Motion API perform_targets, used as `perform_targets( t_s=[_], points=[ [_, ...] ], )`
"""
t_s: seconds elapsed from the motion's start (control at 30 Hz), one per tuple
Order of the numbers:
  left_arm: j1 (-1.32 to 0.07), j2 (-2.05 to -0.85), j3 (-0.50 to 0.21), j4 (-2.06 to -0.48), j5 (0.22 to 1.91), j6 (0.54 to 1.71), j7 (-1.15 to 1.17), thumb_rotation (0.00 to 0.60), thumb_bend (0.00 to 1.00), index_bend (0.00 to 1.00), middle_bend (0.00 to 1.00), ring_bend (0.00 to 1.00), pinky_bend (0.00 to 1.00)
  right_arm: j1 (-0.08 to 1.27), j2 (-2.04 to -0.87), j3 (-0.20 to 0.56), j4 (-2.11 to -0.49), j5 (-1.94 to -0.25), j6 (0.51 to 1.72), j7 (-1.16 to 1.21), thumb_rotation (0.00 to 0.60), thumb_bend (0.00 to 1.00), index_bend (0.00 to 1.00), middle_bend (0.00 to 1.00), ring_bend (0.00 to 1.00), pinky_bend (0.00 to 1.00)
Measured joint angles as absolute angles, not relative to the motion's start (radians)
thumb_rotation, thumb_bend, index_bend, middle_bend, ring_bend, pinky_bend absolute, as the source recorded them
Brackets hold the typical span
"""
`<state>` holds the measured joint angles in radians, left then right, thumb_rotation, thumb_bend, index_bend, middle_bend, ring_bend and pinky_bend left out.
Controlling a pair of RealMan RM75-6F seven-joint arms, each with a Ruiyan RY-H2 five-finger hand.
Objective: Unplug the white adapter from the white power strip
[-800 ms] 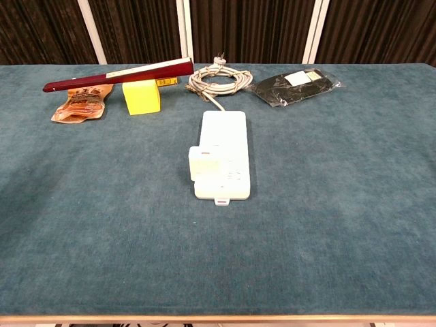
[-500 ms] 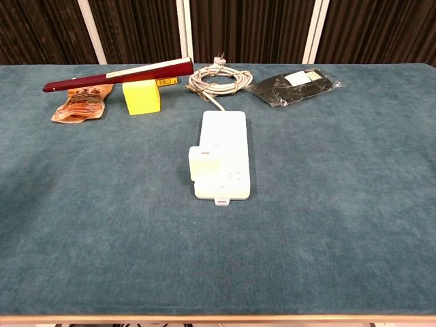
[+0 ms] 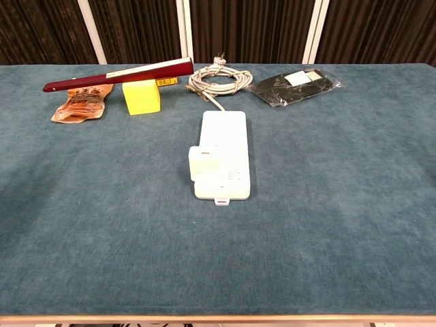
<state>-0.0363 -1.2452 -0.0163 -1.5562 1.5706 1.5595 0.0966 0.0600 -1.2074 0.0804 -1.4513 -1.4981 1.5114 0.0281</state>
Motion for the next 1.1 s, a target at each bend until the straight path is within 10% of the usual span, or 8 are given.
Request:
perform_targets(
  t_s=[0.47,1.1],
  points=[
    [-0.042,-1.258,-0.013,-1.542,1.559,1.538,0.117,0.6,0.0,0.0,0.0,0.0,0.08,0.189,-1.209,0.105,-1.438,-1.61,1.453,-0.021,0.6,0.27,0.0,0.0,0.0,0.04],
    [-0.088,-1.298,-0.036,-1.592,1.512,1.466,0.248,0.6,0.0,0.0,0.0,0.0,0.08,0.604,-1.286,0.19,-1.338,-1.713,1.073,-0.143,0.6,0.27,0.08,0.13,0.07,0.13]
  ],
)
